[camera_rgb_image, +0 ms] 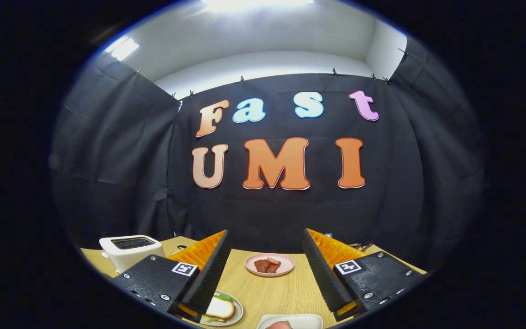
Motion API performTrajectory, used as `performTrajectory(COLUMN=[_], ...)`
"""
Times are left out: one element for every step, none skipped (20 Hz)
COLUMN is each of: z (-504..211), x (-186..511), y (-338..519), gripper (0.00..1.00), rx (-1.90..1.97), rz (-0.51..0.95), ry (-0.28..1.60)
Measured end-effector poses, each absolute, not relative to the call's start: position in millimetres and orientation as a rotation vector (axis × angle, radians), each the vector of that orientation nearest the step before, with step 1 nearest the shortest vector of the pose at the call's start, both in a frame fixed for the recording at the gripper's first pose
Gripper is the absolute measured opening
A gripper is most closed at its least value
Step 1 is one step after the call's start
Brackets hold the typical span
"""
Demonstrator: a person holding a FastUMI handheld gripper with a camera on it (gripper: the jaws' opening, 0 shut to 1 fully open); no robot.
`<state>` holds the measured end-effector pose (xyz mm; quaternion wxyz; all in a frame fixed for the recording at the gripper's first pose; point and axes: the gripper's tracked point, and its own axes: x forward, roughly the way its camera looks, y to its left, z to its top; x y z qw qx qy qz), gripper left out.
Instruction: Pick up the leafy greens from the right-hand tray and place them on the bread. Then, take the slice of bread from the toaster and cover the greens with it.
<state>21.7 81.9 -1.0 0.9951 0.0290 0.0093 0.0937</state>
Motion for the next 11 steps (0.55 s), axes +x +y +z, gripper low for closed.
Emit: performTrajectory(z=[1.6, 1.5, 1.9, 3.3, 5.9, 8.4, 10.7, 10.4, 9.2, 9.2, 10.8], x=[20.3, 20.2, 19.5, 19.6, 18.0, 15.6, 12.8, 11.5, 9.6, 10.2, 11.7], y=[81.4, 81.3, 81.3, 81.8, 82.9, 83.6, 85.2, 87.4, 86.3, 82.3, 75.1], gripper=[0.94, 0.94, 0.94, 0.94, 0.94, 0.94, 0.94, 0.94, 0.94, 0.94, 0.94], rx=[0.051, 0.045, 0.042, 0.044, 0.053, 0.066, 0.08, 0.088, 0.087, 0.079, 0.072], rz=[0.18, 0.174, 0.17, 0.168, 0.169, 0.173, 0.185, 0.192, 0.192, 0.179, 0.16], ry=[0.014, 0.011, 0.007, 0.003, -0.001, -0.003, -0.007, -0.006, -0.002, -0.002, -0.005])
